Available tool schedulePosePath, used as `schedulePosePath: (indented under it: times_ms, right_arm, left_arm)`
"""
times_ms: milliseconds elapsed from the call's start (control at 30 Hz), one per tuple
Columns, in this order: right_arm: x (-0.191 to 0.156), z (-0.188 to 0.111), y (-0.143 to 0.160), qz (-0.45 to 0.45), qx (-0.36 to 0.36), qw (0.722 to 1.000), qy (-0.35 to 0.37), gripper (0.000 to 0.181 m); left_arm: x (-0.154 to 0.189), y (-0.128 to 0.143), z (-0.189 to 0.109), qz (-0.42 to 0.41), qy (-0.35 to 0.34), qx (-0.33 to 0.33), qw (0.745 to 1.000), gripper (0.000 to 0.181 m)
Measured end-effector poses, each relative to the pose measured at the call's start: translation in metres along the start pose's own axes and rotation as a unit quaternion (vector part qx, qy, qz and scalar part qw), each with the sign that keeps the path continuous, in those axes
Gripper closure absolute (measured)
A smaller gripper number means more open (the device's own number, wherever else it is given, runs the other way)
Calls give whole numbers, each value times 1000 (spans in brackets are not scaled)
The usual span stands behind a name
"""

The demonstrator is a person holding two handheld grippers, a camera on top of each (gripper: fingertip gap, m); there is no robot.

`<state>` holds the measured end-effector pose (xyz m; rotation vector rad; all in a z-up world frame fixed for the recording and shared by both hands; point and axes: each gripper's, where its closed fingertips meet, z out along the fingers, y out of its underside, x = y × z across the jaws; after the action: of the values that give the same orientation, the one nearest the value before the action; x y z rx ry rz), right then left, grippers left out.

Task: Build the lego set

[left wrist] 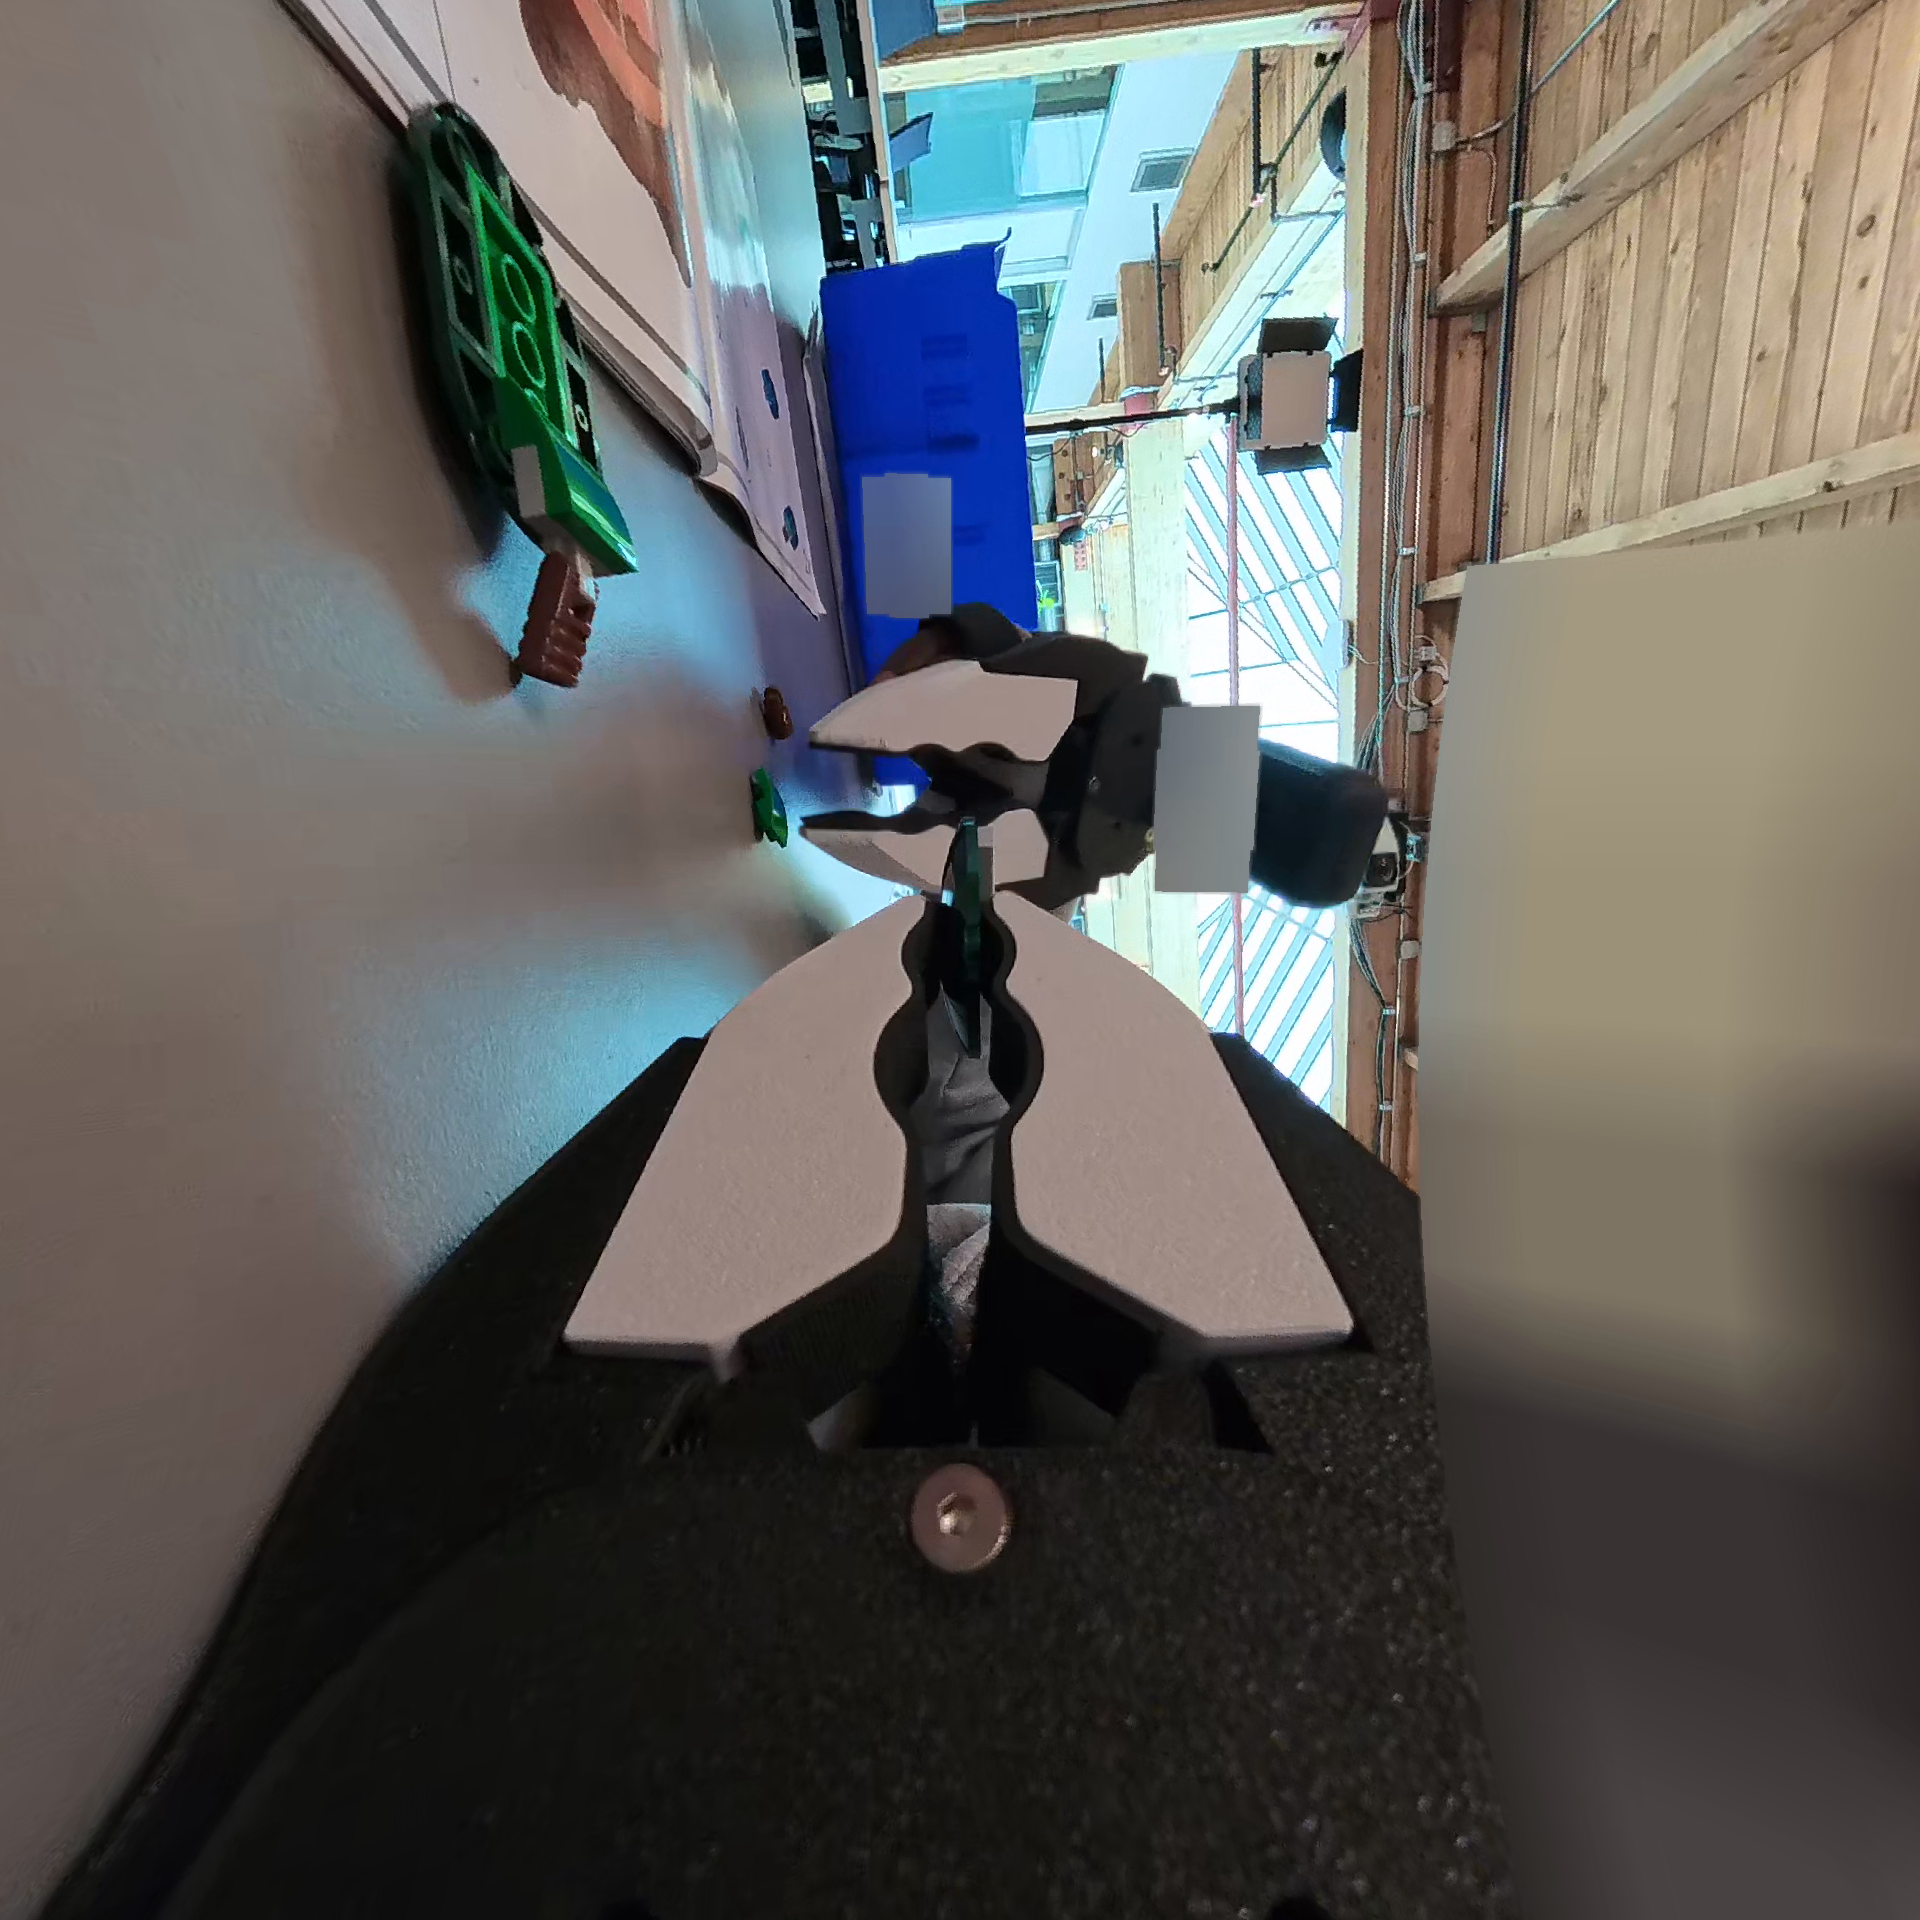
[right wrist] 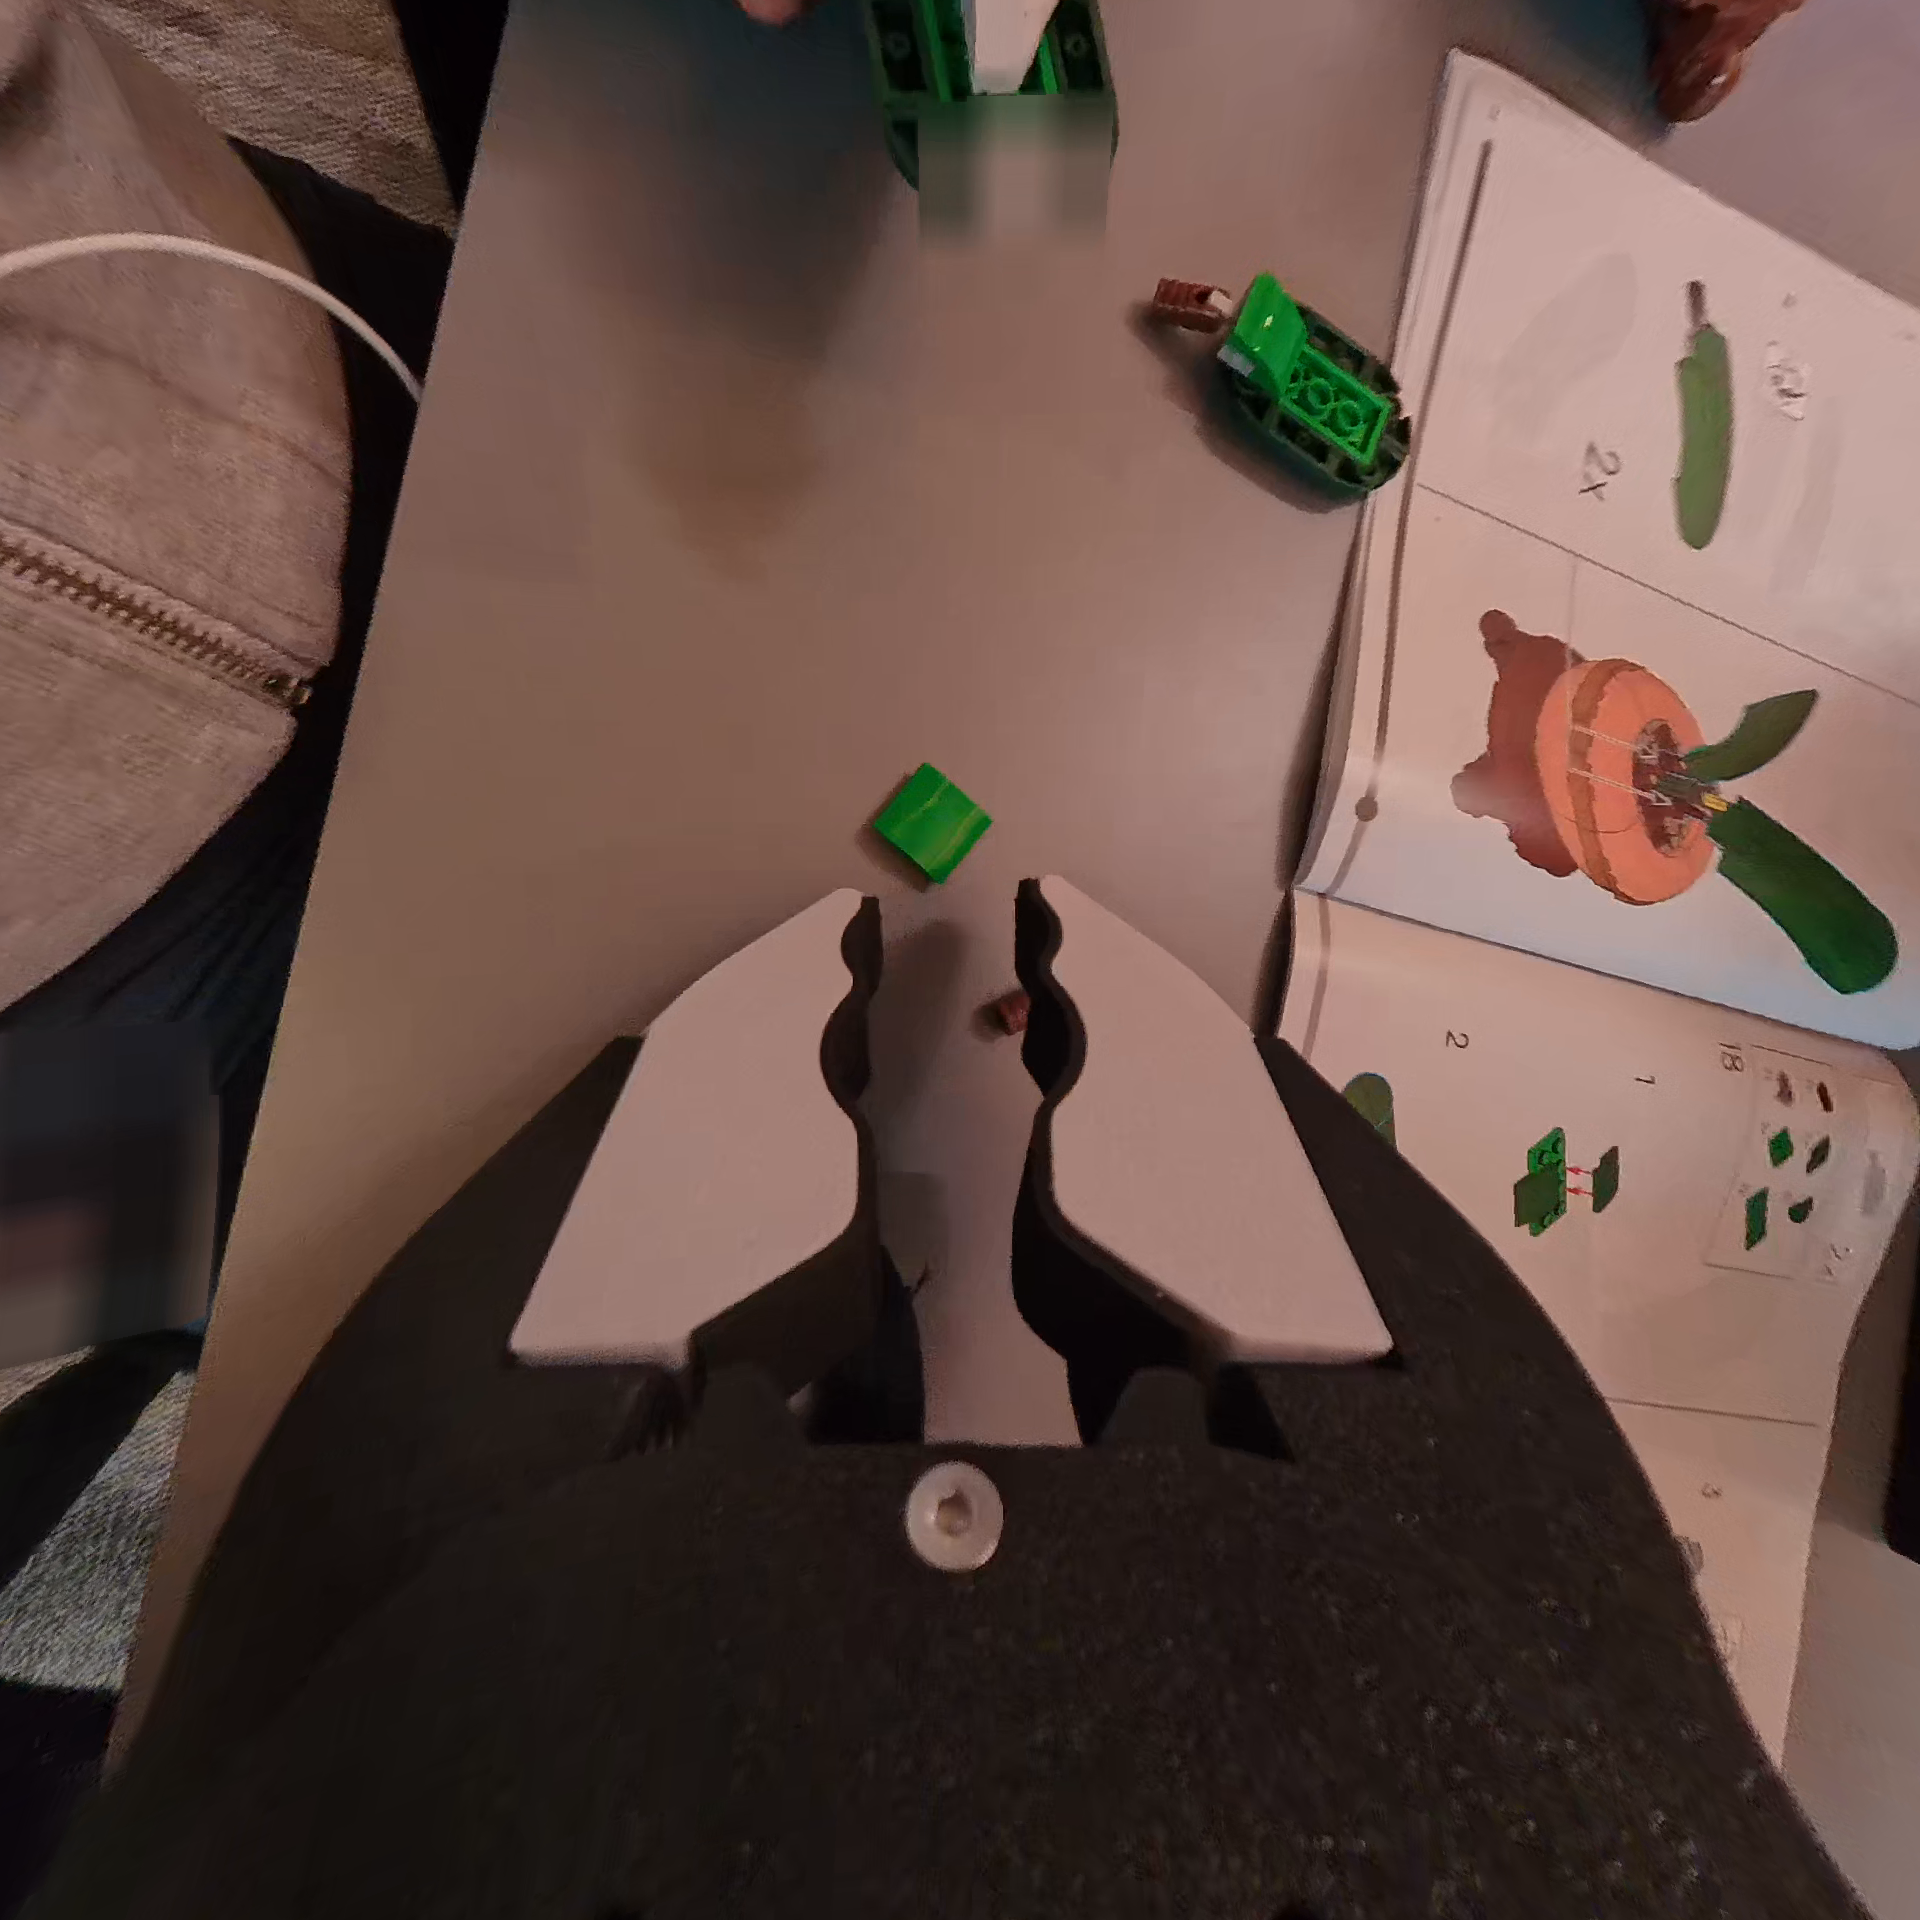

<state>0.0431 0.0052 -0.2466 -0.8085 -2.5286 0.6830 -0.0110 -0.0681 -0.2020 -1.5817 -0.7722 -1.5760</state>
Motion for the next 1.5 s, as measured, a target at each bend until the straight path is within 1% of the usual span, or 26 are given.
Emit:
schedulePosePath:
  times_ms: [100, 200, 367, 467, 533, 567, 633, 667, 700, 767, 833, 967, 1100, 1133, 1200, 1300, 1333, 1433, 1500]
  right_arm:
    - [0, 2, -8, -26, 15, 999, -38, 153]
    - [-3, 5, -14, -59, 26, 993, -94, 153]
    - [-2, 17, -7, -105, -28, 980, -164, 154]
    - [-4, 19, -9, -109, -41, 975, -191, 164]
    - [-4, 19, -9, -90, -41, 977, -188, 165]
    - [-3, 20, -9, -65, -33, 980, -185, 165]
    - [-4, 18, -12, 16, -3, 982, -190, 165]
    - [-6, 15, -17, 70, 28, 976, -203, 165]
    - [-7, 10, -28, 127, 74, 964, -221, 165]
    - [-4, -9, -54, 220, 185, 923, -257, 165]
    - [2, -26, -69, 268, 264, 885, -273, 165]
    - [10, -43, -83, 323, 327, 841, -284, 165]
    - [13, -50, -92, 348, 349, 820, -293, 165]
    - [15, -47, -92, 351, 340, 825, -284, 165]
    - [15, -40, -91, 347, 310, 846, -261, 165]
    - [17, -32, -92, 342, 268, 870, -232, 166]
    - [18, -29, -91, 331, 250, 884, -217, 165]
    - [17, -16, -85, 257, 162, 941, -146, 165]
    - [12, -12, -86, 196, 115, 968, -110, 165]
  left_arm:
    - [0, 0, 0, 1, 0, -1, 1000, 176]
    - [0, 1, 0, 1, 2, -5, 1000, 176]
    - [0, 5, 2, 3, 1, -20, 1000, 176]
    - [1, 5, 2, 3, 4, -21, 1000, 176]
    - [1, 4, 1, 2, 4, -18, 1000, 176]
    - [1, 4, 1, 2, 3, -14, 1000, 176]
    - [0, 1, 0, 3, -2, -4, 1000, 176]
    - [-1, 0, 0, 2, -4, 1, 1000, 176]
    - [-1, -2, 0, 0, -7, 6, 1000, 176]
    - [-2, -4, 0, -5, -10, 14, 1000, 176]
    - [-2, -4, 1, -10, -8, 14, 1000, 176]
    - [-1, -3, 4, -12, -5, 12, 1000, 176]
    - [1, -1, 6, -11, -2, 12, 1000, 176]
    - [2, -1, 6, -10, -1, 13, 1000, 176]
    - [2, -1, 7, -9, -1, 14, 1000, 176]
    - [1, 0, 10, -12, -3, 12, 1000, 176]
    - [1, 1, 11, -13, -2, 10, 1000, 176]
    - [0, 2, 14, -7, -6, 8, 1000, 176]
    - [-1, 3, 15, -3, -10, 7, 1000, 176]
